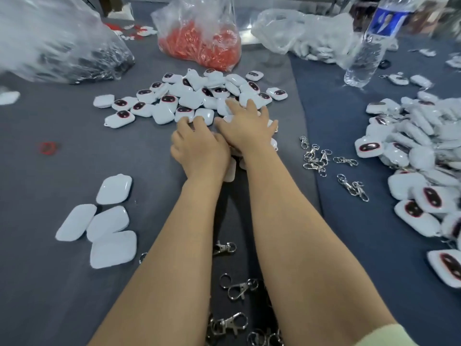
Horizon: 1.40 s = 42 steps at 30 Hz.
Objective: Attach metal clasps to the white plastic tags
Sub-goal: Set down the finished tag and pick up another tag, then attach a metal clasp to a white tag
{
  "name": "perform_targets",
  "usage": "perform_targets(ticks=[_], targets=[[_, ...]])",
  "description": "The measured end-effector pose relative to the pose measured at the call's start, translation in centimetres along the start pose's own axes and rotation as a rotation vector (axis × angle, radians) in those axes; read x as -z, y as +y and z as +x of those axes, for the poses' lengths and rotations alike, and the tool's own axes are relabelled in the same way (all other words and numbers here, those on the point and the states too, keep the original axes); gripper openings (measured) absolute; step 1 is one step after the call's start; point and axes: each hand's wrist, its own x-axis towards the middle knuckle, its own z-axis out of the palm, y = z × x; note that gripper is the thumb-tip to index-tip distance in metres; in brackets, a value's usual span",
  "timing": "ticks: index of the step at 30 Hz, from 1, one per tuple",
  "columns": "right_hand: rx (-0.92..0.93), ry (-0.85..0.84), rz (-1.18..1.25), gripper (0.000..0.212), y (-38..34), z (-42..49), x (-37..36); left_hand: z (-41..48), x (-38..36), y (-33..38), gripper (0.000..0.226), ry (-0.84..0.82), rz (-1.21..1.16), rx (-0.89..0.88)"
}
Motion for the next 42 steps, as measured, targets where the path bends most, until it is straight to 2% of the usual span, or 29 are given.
perform_targets(ticks=[5, 12, 16, 18, 20, 24, 27, 30, 32, 34, 36, 38, 40, 42], targets=[[0.039, 0.057, -0.022, 0.035, 0.5, -0.7, 0.0, 0.7, -0.9, -0.1, 0.041, -0.117, 0.146, -0.070], [-0.007, 0.035, 0.073, 0.032, 0.9, -4.1, 1.4, -1.7, 0.4, 0.2, 0.038, -0.180, 0.015, -0.115], [0.000, -0.061, 0.122, 0.027, 1.6, -7.0, 3.0, -3.8, 2.0, 0.3, 0.034, -0.271, -0.187, -0.122], [0.011, -0.128, 0.191, 0.033, 1.9, -8.7, 4.4, -5.0, 2.9, 0.3, 0.035, -0.335, -0.299, -0.076], [0.023, -0.127, 0.236, 0.039, 2.6, -10.4, 5.7, -5.9, 3.7, 0.0, 0.034, -0.367, -0.392, -0.028], [0.063, -0.098, 0.149, 0.029, 4.8, -13.8, 6.8, -7.9, 5.1, -0.2, 0.030, -0.375, -0.534, 0.025], [0.032, 0.023, 0.119, 0.026, 5.7, -15.9, 6.0, -9.4, 5.8, 0.1, 0.030, -0.244, -0.504, -0.040], [-0.039, 0.215, 0.273, 0.019, 6.0, -17.3, 5.2, -11.1, 7.0, 0.7, 0.024, -0.091, -0.591, -0.109], [-0.057, 0.324, 0.488, 0.015, 5.9, -18.0, 5.4, -12.2, 7.6, 1.0, 0.017, -0.129, -0.734, -0.074], [0.008, 0.418, 0.674, 0.008, 5.5, -19.0, 6.2, -13.2, 8.1, 1.4, 0.022, -0.258, -0.895, 0.053], [0.141, 0.368, 0.738, 0.013, 4.9, -20.0, 6.8, -13.8, 8.3, 1.6, 0.033, -0.424, -1.050, 0.199], [0.234, 0.200, 0.697, 0.021, 4.5, -20.9, 6.8, -14.3, 8.1, 1.2, 0.037, -0.527, -1.135, 0.261], [0.245, 0.068, 0.759, 0.024, 4.6, -21.4, 7.2, -14.6, 7.8, 0.7, 0.029, -0.528, -1.156, 0.251], [0.188, 0.040, 0.805, 0.023, 4.7, -21.7, 8.3, -14.4, 7.7, 0.2, 0.016, -0.443, -1.187, 0.262]])
